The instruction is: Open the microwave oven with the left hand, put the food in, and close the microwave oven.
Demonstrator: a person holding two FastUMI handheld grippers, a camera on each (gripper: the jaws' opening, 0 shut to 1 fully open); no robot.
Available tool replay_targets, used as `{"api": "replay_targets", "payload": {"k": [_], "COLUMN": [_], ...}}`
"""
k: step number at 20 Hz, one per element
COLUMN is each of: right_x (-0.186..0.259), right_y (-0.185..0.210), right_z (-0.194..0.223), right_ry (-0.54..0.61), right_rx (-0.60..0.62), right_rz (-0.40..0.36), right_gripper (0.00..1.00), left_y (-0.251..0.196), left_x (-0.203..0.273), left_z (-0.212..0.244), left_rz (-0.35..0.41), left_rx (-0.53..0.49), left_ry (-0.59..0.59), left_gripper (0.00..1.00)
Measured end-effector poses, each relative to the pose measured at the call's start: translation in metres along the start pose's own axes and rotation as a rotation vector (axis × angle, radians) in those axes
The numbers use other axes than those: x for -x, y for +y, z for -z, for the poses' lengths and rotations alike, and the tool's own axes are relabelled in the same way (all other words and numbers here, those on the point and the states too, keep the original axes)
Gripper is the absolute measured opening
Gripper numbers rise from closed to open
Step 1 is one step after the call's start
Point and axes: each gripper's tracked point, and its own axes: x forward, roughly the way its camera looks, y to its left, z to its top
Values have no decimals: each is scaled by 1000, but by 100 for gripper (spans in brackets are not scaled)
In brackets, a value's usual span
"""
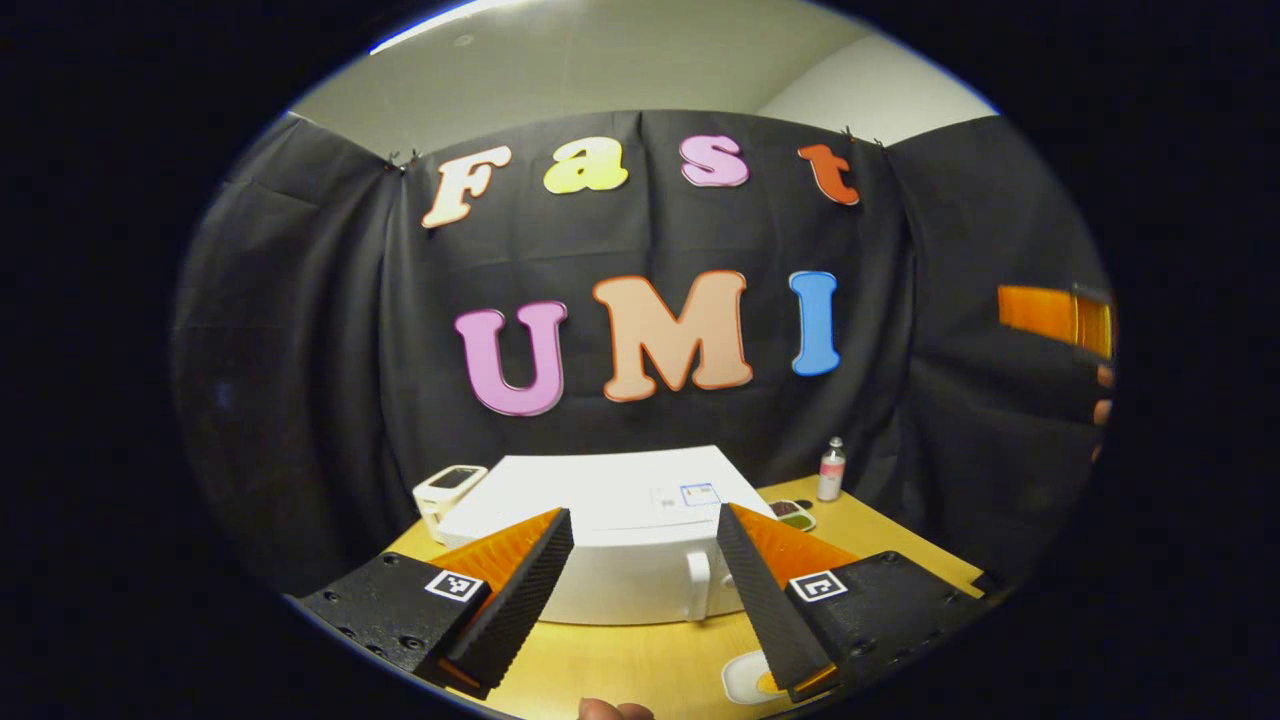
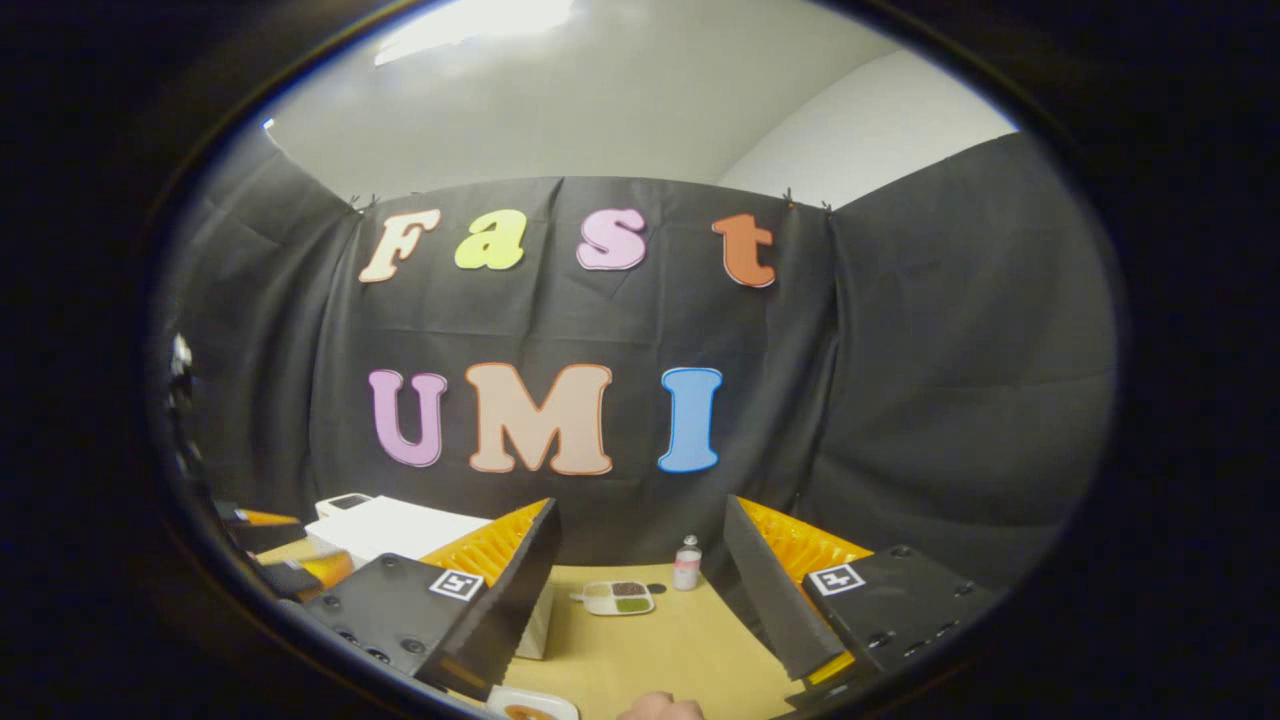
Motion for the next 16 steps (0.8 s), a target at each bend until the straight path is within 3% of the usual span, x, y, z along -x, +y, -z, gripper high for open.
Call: {"api": "replay_targets", "payload": {"k": [3, 7, 12, 16], "right_x": [-4, -8, -11, -10], "right_y": [-14, -29, -43, -52], "right_z": [-3, -7, -6, -3], "right_ry": [-18, -37, -36, -27], "right_rx": [10, 22, 60, 67], "right_rz": [30, 54, 81, 100], "right_gripper": [96, 96, 96, 100], "left_y": [-23, -38, -40, -45], "left_x": [-30, -67, -107, -119], "left_z": [53, 121, 166, 189], "left_rz": [41, 64, 63, 77], "left_rx": [-26, 7, -28, 12], "left_ry": [52, 157, 229, 288], "left_gripper": [99, 97, 98, 97]}}
